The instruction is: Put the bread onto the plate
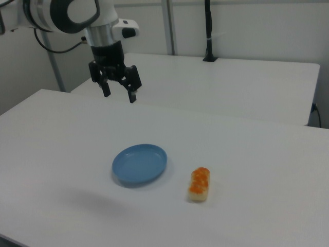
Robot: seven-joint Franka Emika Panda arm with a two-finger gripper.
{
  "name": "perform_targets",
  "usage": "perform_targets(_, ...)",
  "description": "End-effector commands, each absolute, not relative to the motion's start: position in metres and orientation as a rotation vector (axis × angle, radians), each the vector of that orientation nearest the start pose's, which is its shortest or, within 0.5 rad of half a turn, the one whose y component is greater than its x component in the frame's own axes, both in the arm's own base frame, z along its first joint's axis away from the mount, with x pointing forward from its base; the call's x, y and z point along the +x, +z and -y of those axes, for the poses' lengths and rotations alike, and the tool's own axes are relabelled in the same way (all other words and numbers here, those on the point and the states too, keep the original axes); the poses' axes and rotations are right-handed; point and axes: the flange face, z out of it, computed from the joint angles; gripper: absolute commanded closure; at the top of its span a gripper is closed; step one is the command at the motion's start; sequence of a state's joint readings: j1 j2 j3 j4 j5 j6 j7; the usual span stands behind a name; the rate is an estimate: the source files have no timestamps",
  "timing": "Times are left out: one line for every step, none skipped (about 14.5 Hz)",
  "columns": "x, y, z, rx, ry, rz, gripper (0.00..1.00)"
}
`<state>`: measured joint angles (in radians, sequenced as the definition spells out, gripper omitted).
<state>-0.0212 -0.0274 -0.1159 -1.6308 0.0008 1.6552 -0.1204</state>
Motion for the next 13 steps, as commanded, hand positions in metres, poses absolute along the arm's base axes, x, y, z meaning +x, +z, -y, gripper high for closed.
perform_targets(0.553, 0.61, 0.106, -3.185, -0.07, 0.048, 0.0)
perform_targets(0.552, 0.609, 0.117, -3.187, -0.076, 0.073, 0.0)
perform_targets(0.553, 0.603, 0.126, -3.187, -0.065, 0.088, 0.0)
perform_targets(0.552, 0.601, 0.139, -3.19, -0.072, 0.084, 0.0)
perform_targets(0.551, 0.597, 0.152, -3.189, -0.071, 0.084, 0.0)
perform_targets(0.551, 0.586, 0.161, -3.186, -0.044, 0.101, 0.0)
perform_targets(0.551, 0.581, 0.171, -3.185, -0.046, 0.119, 0.0)
perform_targets(0.552, 0.567, 0.188, -3.184, -0.035, 0.134, 0.0)
perform_targets(0.555, 0.554, 0.201, -3.188, -0.032, 0.132, 0.0)
perform_targets(0.562, 0.533, 0.208, -3.191, -0.013, 0.13, 0.0)
perform_targets(0.57, 0.515, 0.21, -3.194, -0.002, 0.129, 0.0)
perform_targets(0.577, 0.498, 0.215, -3.2, 0.006, 0.122, 0.0)
perform_targets(0.583, 0.484, 0.221, -3.209, -0.005, 0.113, 0.0)
